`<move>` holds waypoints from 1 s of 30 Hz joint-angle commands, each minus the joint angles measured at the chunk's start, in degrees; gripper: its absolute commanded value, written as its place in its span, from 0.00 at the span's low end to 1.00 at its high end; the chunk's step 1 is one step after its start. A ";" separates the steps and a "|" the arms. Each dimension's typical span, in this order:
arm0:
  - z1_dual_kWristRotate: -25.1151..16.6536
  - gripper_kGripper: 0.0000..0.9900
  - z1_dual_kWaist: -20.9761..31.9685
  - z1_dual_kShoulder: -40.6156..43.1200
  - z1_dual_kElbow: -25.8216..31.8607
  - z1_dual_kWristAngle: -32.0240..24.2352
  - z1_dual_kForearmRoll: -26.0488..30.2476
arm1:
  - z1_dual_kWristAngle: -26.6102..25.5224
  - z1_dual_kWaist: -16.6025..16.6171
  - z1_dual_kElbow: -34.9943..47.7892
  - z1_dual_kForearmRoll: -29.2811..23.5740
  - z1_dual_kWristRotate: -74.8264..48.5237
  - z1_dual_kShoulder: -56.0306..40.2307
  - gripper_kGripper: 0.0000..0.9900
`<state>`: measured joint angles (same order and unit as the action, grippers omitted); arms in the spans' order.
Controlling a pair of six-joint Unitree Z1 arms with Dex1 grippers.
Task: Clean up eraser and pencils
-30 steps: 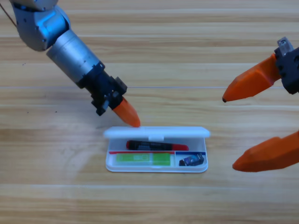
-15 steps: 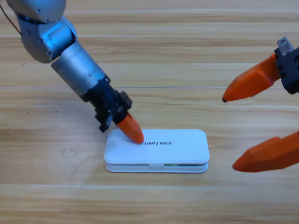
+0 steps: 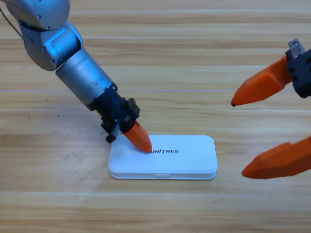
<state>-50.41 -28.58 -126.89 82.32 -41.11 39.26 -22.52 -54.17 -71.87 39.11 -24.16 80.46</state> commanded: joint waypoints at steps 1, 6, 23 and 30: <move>0.66 0.00 -1.31 -2.66 -3.04 1.55 -2.08 | -1.13 1.44 1.47 -0.97 0.52 -0.91 1.00; 2.69 0.00 -1.13 2.18 -2.69 4.37 -1.29 | -1.13 1.44 1.47 -0.97 0.52 -0.83 1.00; 2.16 0.54 -2.27 43.92 -6.38 7.88 13.91 | -1.04 1.44 1.65 -0.97 0.52 -0.74 1.00; 2.77 1.00 -2.98 43.22 -8.40 7.79 13.47 | -1.04 1.44 1.73 -0.97 0.52 -0.74 1.00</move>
<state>-47.88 -30.27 -82.18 75.11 -33.45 52.84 -22.52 -54.17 -71.83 39.11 -24.16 80.46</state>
